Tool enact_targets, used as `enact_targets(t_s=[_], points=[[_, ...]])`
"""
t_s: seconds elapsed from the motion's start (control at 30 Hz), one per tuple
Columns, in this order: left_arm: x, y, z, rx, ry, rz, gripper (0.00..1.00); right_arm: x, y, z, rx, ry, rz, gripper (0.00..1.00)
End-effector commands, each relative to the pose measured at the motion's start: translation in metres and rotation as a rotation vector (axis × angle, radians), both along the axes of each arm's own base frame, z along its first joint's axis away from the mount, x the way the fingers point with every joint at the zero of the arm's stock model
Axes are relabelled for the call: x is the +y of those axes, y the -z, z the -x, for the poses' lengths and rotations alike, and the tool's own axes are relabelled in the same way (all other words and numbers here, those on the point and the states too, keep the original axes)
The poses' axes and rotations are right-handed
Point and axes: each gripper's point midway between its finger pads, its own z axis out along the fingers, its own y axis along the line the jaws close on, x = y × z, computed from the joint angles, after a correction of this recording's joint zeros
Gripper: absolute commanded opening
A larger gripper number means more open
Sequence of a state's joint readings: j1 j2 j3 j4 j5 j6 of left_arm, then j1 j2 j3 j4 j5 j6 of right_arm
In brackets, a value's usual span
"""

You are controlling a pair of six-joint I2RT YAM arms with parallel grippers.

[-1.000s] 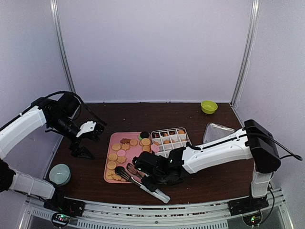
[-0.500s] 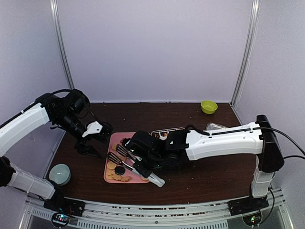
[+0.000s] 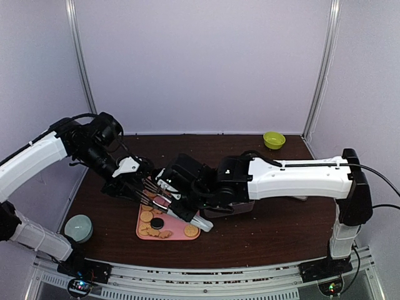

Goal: Pack the cookies
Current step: Pass from the right arm to the left, then pass from the left arm to the right

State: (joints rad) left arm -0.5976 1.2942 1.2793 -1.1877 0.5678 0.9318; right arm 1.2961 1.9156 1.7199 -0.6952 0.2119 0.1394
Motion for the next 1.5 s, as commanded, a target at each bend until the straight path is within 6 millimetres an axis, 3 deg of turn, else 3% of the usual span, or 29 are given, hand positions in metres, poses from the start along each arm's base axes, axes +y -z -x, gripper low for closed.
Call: enact_targets(t_s=[0.0,0.03,0.1,0.37,0.4,0.47,0.53,0.67,0.83,0.93,1.0,1.1,1.27,1.47], points=[[-0.003,-0.004,-0.003,0.009,-0.01,0.002,0.34,-0.001,-0.034,-0.008,-0.06,0.01,-0.046,0.0],[-0.004,-0.005,-0.002,0.018,-0.007,0.005,0.26,0.0,-0.037,-0.008,-0.065,0.009,-0.053,0.0],[-0.006,-0.007,-0.002,0.026,-0.008,0.011,0.0,0.002,-0.043,-0.009,-0.074,0.008,-0.067,0.0],[-0.011,-0.013,0.004,0.089,-0.013,0.042,0.0,0.007,-0.081,-0.011,-0.116,0.012,-0.213,0.01],[-0.012,-0.015,0.003,0.092,-0.014,0.05,0.0,0.006,-0.084,-0.014,-0.128,0.021,-0.229,0.07],[-0.017,-0.021,0.003,0.11,-0.023,0.074,0.0,-0.002,-0.1,-0.02,-0.145,0.053,-0.285,0.4],[-0.022,-0.027,0.003,0.136,-0.033,0.103,0.0,-0.018,-0.117,-0.033,-0.155,0.113,-0.354,0.64],[-0.034,-0.048,-0.003,0.186,-0.07,0.2,0.0,-0.072,-0.167,-0.063,-0.166,0.254,-0.601,0.85],[-0.037,-0.092,-0.027,0.266,-0.171,0.388,0.0,-0.148,-0.207,-0.069,-0.175,0.346,-0.942,1.0],[-0.034,-0.12,-0.044,0.343,-0.239,0.526,0.0,-0.18,-0.213,-0.066,-0.172,0.363,-1.096,1.0],[-0.034,-0.14,-0.046,0.406,-0.241,0.606,0.0,-0.188,-0.209,-0.063,-0.157,0.352,-1.163,1.0],[-0.039,-0.152,-0.049,0.482,-0.248,0.65,0.0,-0.186,-0.205,-0.057,-0.138,0.297,-1.227,1.0],[-0.042,-0.17,-0.055,0.578,-0.274,0.714,0.0,-0.163,-0.204,-0.054,-0.083,0.209,-1.253,1.0],[-0.043,-0.199,-0.053,0.651,-0.277,0.789,0.0,-0.136,-0.228,-0.057,-0.032,0.121,-1.366,0.97]])
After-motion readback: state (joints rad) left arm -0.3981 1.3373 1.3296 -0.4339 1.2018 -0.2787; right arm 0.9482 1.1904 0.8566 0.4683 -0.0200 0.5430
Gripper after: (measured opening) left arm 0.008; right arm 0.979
